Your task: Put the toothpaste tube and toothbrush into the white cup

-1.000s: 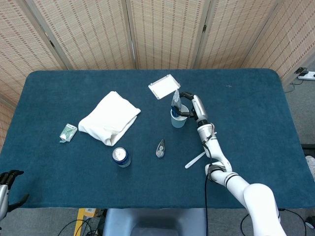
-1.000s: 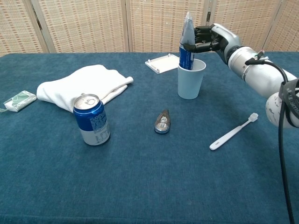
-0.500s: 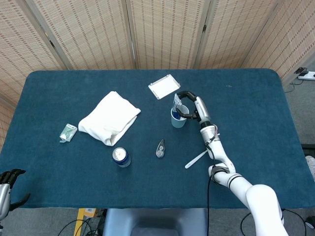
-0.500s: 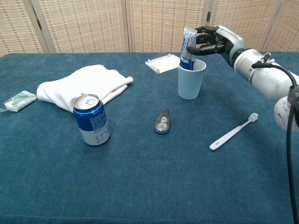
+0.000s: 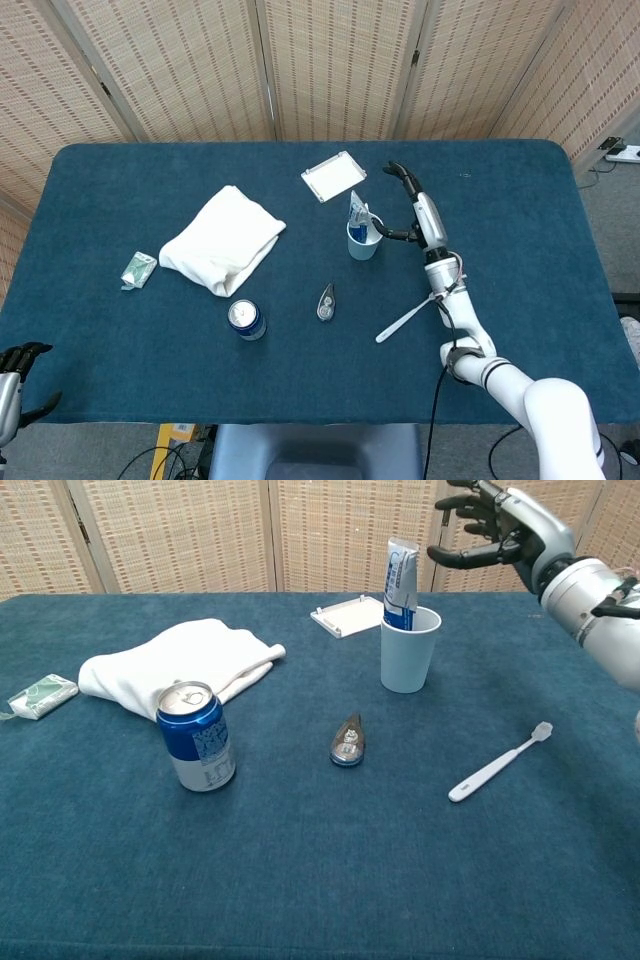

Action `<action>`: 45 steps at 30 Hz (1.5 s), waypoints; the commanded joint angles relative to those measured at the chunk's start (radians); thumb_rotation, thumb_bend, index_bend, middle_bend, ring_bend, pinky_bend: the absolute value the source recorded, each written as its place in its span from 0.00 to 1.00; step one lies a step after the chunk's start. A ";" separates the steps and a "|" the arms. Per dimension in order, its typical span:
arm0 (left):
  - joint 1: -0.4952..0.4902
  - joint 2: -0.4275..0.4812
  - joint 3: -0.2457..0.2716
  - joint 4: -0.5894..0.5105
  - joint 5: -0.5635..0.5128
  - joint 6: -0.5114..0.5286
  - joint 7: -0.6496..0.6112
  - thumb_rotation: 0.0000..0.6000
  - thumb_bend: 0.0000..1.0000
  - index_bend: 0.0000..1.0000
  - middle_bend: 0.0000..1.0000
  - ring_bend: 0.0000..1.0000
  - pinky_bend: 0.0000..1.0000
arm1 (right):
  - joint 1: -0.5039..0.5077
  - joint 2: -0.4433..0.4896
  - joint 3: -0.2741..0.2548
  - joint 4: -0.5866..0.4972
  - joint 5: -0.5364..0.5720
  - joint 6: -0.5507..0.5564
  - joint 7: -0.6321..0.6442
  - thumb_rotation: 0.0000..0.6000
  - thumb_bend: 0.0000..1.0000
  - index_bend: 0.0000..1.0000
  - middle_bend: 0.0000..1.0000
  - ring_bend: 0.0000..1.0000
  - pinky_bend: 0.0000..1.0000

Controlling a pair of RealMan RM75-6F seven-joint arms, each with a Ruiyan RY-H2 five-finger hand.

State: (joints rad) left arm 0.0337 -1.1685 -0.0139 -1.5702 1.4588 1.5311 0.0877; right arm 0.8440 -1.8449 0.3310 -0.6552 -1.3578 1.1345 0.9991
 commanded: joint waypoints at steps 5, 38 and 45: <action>-0.009 -0.006 -0.002 0.004 0.002 -0.010 0.003 1.00 0.27 0.28 0.26 0.22 0.23 | -0.178 0.173 -0.117 -0.262 -0.106 0.216 -0.252 1.00 0.48 0.31 0.38 0.15 0.08; -0.005 -0.001 0.012 -0.020 0.023 0.008 0.019 1.00 0.27 0.28 0.26 0.22 0.23 | -0.231 0.307 -0.422 -0.483 -0.368 0.007 -0.826 1.00 0.43 0.42 0.40 0.19 0.21; 0.000 -0.003 0.014 -0.012 0.022 0.010 0.009 1.00 0.27 0.28 0.26 0.22 0.23 | -0.236 0.304 -0.423 -0.487 -0.369 0.012 -0.868 1.00 0.25 0.38 0.39 0.18 0.18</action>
State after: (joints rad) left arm 0.0335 -1.1717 -0.0002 -1.5825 1.4809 1.5413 0.0970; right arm 0.6086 -1.5402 -0.0908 -1.1418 -1.7265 1.1461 0.1333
